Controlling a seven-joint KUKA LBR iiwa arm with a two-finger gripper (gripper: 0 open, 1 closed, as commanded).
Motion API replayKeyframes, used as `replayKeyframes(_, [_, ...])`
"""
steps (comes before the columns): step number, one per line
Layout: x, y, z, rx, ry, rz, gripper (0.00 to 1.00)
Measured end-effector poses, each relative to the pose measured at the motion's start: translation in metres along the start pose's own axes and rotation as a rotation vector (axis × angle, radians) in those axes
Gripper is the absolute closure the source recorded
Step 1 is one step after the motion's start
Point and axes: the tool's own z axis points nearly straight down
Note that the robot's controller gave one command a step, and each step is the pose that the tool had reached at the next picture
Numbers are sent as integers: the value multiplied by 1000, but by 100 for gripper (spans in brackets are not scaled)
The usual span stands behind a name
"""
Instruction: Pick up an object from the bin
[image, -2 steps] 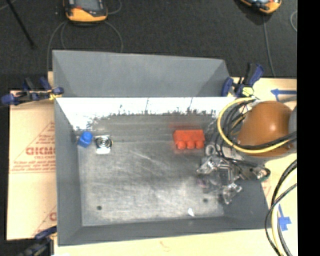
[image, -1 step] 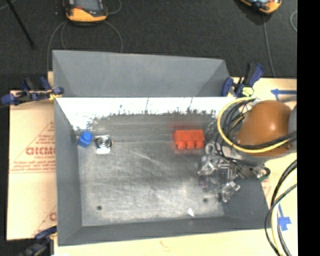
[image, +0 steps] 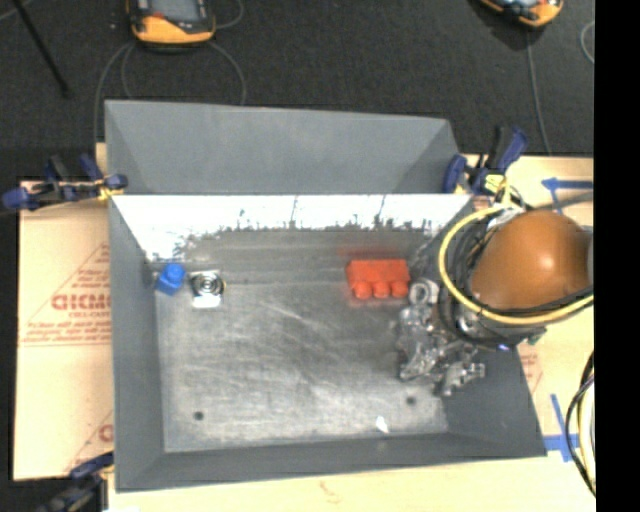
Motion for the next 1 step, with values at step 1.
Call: replayKeyframes(1, [-4, 2, -116, 16, 27, -9, 100])
